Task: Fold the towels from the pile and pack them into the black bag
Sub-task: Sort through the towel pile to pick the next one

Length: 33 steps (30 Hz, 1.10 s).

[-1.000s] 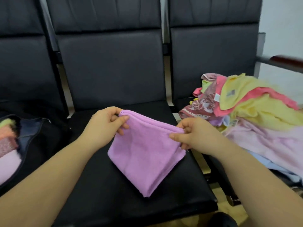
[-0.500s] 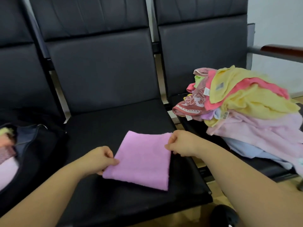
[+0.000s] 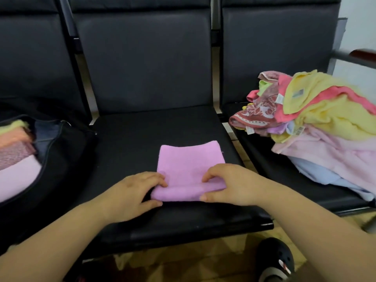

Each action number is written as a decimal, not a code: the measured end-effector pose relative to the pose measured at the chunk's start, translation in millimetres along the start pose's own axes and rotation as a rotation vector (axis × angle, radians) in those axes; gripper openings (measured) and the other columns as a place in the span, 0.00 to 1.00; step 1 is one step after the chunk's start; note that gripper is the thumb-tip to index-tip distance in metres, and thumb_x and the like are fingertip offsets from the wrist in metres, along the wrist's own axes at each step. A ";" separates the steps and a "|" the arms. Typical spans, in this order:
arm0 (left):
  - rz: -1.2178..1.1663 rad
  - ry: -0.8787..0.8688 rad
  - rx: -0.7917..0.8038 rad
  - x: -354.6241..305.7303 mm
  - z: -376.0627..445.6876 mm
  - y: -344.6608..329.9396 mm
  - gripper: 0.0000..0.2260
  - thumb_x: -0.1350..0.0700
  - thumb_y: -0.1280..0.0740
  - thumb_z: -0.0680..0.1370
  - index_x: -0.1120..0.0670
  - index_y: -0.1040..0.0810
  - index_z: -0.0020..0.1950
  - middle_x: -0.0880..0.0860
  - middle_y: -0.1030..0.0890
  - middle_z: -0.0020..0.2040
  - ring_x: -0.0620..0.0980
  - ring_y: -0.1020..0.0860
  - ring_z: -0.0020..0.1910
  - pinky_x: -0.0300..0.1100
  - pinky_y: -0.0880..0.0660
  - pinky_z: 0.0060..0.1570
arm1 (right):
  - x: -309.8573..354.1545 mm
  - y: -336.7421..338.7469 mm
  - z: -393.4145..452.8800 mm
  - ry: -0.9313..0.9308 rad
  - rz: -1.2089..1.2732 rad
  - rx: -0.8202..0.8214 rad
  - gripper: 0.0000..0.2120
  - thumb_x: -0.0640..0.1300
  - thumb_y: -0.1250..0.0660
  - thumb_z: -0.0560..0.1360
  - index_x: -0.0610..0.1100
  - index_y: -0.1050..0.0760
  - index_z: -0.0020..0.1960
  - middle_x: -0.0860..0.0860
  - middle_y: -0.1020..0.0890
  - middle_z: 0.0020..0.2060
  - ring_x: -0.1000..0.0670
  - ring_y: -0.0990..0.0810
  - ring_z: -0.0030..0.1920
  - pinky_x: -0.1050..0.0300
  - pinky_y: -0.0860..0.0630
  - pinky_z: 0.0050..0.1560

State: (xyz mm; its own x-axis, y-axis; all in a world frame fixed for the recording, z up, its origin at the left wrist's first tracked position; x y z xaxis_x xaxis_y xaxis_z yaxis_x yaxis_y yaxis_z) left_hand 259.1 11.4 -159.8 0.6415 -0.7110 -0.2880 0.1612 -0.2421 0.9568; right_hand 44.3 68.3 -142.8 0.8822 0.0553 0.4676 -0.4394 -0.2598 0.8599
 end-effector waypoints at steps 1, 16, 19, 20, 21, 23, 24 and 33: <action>0.013 -0.002 -0.034 -0.5 1.2 2.1 0.28 0.33 0.47 0.70 0.46 0.25 0.62 0.42 0.25 0.63 0.39 0.28 0.63 0.38 0.34 0.66 | -1.4 0.7 -1.2 -0.003 -0.014 -0.006 0.25 0.65 0.30 0.68 0.56 0.26 0.61 0.61 0.24 0.59 0.57 0.26 0.59 0.59 0.29 0.60; -0.616 0.494 -0.206 46.7 16.3 24.2 0.18 0.47 0.40 0.80 0.62 0.25 0.42 0.50 0.25 0.25 0.47 0.25 0.24 0.42 0.26 0.31 | -6.9 13.7 21.1 -0.028 0.243 -0.192 0.14 0.50 0.28 0.72 0.57 0.28 0.55 0.58 0.21 0.50 0.58 0.21 0.49 0.55 0.22 0.52; -0.659 0.552 -0.232 53.6 14.9 26.4 0.22 0.44 0.42 0.80 0.62 0.25 0.42 0.51 0.27 0.24 0.50 0.27 0.24 0.45 0.28 0.31 | -0.5 14.4 30.5 -0.029 0.310 -0.211 0.10 0.51 0.31 0.74 0.56 0.27 0.53 0.58 0.20 0.49 0.59 0.21 0.48 0.57 0.22 0.51; -0.652 0.579 -0.233 55.2 14.2 25.6 0.23 0.44 0.43 0.81 0.63 0.24 0.44 0.53 0.26 0.26 0.49 0.27 0.24 0.43 0.28 0.30 | 1.6 14.5 33.5 -0.032 0.321 -0.223 0.09 0.52 0.32 0.74 0.57 0.27 0.53 0.59 0.20 0.48 0.59 0.21 0.48 0.57 0.22 0.50; -0.638 0.610 -0.236 56.8 13.8 24.4 0.23 0.44 0.43 0.81 0.64 0.23 0.46 0.54 0.26 0.27 0.48 0.28 0.23 0.40 0.30 0.28 | 3.1 14.5 36.6 -0.043 0.329 -0.236 0.08 0.52 0.33 0.74 0.57 0.27 0.52 0.59 0.20 0.48 0.58 0.21 0.47 0.58 0.22 0.49; -0.631 0.658 -0.257 59.4 12.6 23.0 0.24 0.44 0.44 0.81 0.64 0.22 0.47 0.53 0.26 0.27 0.46 0.28 0.22 0.39 0.31 0.27 | 3.5 13.8 43.2 -0.095 0.326 -0.255 0.07 0.53 0.34 0.76 0.55 0.28 0.52 0.58 0.20 0.46 0.58 0.21 0.46 0.60 0.23 0.46; -0.628 0.661 -0.268 59.3 12.5 22.3 0.24 0.43 0.44 0.81 0.64 0.22 0.47 0.53 0.25 0.29 0.47 0.27 0.25 0.40 0.29 0.30 | 2.6 12.6 46.2 -0.139 0.298 -0.247 0.07 0.53 0.34 0.76 0.54 0.28 0.53 0.57 0.20 0.45 0.58 0.22 0.45 0.61 0.25 0.43; -0.135 0.618 -0.080 44.0 12.8 8.9 0.28 0.27 0.45 0.70 0.47 0.31 0.58 0.46 0.28 0.54 0.46 0.28 0.52 0.41 0.32 0.51 | -1.7 7.2 67.1 -0.325 0.028 -0.063 0.04 0.49 0.39 0.77 0.50 0.28 0.48 0.52 0.25 0.50 0.52 0.23 0.44 0.59 0.31 0.37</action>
State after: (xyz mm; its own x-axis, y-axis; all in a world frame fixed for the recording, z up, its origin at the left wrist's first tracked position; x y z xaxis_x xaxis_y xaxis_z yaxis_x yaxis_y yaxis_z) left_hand 279.1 -30.5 -164.4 0.9222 -0.1596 -0.3522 0.3109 -0.2356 0.9208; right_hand 51.0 1.6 -151.2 0.8730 -0.2645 0.4097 -0.4647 -0.1965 0.8634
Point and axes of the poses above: each hand's wrist, its own z-axis towards the middle knuckle, its own y-axis out of the back of the hand, x = y × z, the point moved 6 cm from there along z, towards the middle knuckle
